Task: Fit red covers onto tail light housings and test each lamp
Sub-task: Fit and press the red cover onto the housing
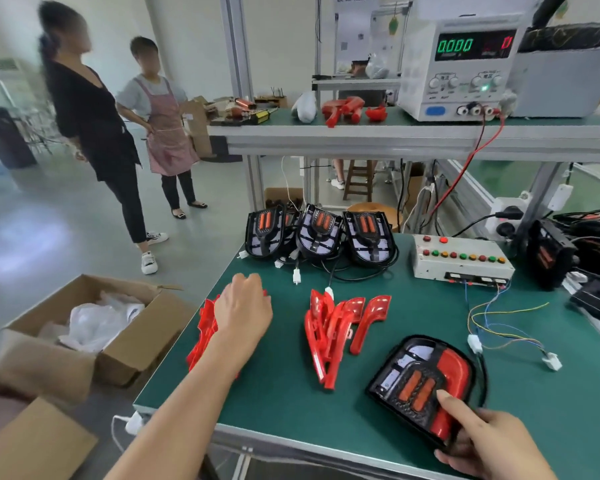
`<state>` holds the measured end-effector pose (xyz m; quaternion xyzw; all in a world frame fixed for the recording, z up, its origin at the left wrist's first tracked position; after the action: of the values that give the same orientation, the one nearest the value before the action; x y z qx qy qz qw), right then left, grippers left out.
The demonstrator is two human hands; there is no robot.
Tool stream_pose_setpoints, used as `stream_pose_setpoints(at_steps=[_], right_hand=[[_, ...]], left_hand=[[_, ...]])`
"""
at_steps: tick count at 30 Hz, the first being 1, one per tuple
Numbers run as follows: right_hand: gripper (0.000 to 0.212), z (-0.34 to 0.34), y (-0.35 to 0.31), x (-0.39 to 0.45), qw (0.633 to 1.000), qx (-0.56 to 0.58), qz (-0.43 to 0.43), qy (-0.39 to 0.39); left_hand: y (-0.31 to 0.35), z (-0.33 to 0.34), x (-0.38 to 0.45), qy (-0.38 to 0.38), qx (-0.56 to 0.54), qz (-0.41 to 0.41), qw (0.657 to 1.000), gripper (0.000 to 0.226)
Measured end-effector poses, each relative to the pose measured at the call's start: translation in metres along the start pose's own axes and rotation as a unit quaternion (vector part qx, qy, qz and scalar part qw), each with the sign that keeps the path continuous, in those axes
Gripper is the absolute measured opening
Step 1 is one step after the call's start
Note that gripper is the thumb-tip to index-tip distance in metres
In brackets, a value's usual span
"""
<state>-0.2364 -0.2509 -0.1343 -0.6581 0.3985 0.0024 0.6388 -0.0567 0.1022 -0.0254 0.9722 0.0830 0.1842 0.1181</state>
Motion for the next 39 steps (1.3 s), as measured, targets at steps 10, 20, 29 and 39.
stream_pose_setpoints(at_steps=[10, 20, 29, 39], right_hand=[[0.058, 0.000, -0.009, -0.014, 0.995, -0.085, -0.047, -0.009], [0.061, -0.001, -0.010, -0.014, 0.992, -0.109, -0.060, 0.003], [0.060, 0.001, -0.008, -0.016, 0.992, -0.117, -0.054, -0.005], [0.058, 0.003, -0.011, -0.016, 0.991, -0.118, -0.060, -0.014]], left_hand=[[0.003, 0.040, 0.030, -0.091, 0.114, 0.025, 0.989, 0.018], [0.001, 0.039, 0.028, -0.070, 0.059, 0.004, 0.996, 0.007], [0.009, 0.015, 0.031, -0.006, -0.023, -0.022, 0.999, 0.030], [0.087, -0.033, -0.021, 0.013, -0.375, -0.004, 0.927, 0.002]])
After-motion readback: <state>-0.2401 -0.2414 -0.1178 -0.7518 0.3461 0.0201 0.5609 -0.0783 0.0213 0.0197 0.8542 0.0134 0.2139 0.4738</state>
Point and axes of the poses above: each hand's wrist, its own x-axis towards the middle knuckle, its own z-axis out of the palm, y = z × x, the point moved 7 cm from there along x, towards the middle knuckle, and after that the axes turned 10 degrees about y, right-handed, at the moved point
